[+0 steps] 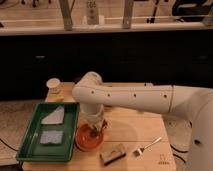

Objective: Place grapes in red bowl

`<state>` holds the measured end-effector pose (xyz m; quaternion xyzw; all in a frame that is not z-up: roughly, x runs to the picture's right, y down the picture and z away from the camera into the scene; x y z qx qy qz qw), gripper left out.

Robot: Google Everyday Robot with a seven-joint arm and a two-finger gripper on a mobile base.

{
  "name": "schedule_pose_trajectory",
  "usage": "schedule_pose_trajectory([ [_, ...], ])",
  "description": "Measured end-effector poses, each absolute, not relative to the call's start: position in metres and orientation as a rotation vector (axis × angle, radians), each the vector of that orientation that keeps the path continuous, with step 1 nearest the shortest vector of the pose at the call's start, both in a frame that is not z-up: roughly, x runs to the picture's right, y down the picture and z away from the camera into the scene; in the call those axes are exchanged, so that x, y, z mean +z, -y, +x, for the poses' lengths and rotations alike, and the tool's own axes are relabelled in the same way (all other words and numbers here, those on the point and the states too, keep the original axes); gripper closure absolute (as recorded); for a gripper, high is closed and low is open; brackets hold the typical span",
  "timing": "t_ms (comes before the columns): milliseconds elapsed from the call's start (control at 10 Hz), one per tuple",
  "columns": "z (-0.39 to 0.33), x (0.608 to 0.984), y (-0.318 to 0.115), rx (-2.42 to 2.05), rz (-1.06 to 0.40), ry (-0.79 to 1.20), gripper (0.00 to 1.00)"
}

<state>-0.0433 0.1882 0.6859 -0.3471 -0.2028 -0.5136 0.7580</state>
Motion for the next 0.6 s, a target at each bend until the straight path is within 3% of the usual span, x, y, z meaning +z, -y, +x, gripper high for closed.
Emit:
schedule_pose_trajectory([
  [600,-0.0449,0.686,-0.189,-1.125,-0.766,0.441,0.96],
])
